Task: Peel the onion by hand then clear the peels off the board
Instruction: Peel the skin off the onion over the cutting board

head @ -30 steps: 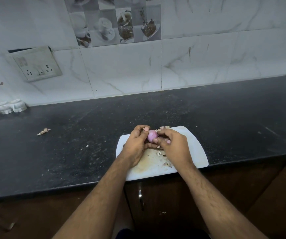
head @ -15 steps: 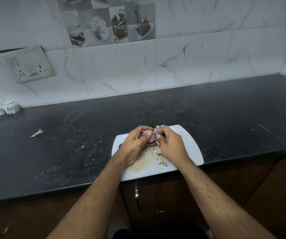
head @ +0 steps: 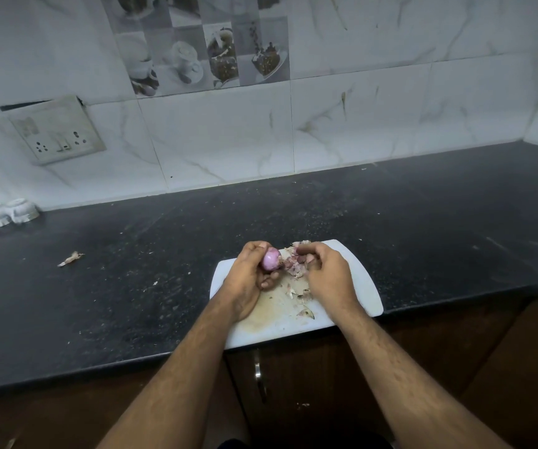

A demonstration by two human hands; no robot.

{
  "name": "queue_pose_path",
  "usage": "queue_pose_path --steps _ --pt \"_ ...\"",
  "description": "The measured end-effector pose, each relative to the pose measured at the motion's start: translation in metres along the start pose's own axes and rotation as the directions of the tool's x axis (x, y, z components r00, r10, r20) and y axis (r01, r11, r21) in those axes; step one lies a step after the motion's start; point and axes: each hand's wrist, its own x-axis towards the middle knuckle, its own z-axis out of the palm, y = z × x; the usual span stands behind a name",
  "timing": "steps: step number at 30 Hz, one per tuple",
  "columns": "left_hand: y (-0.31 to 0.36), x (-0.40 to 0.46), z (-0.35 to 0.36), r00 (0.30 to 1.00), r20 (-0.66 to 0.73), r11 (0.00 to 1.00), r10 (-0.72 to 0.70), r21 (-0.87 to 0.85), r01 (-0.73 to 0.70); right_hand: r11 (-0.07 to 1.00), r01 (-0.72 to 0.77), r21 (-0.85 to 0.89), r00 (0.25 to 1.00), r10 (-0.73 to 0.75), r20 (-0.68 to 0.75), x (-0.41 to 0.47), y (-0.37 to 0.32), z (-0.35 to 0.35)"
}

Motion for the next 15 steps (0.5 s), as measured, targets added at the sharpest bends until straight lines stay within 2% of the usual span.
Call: queue_pose_path --steps 2,4,8,15 --pt "0.000 0.001 -0.001 1.000 -0.009 0.999 -0.004 -0.038 0.003 0.989 0.137 -0.064 0.986 -0.130 0.101 -0.003 -0.003 0.005" --pt "0.001 0.002 -0.001 1.000 -0.021 0.998 0.000 -0.057 -0.001 0.979 0.197 -0.044 0.974 -0.191 0.119 -0.005 -0.007 0.007" --pt "-0.001 0.003 -0.001 1.000 0.003 1.000 0.022 -0.006 -0.022 0.981 0.178 0.074 0.978 -0.185 0.095 -0.008 -0.008 0.003" --pt "-0.005 0.004 -0.001 0.998 0.036 0.992 0.059 0.107 -0.063 0.991 0.115 0.061 0.984 -0.122 0.126 -0.012 -0.013 -0.001"
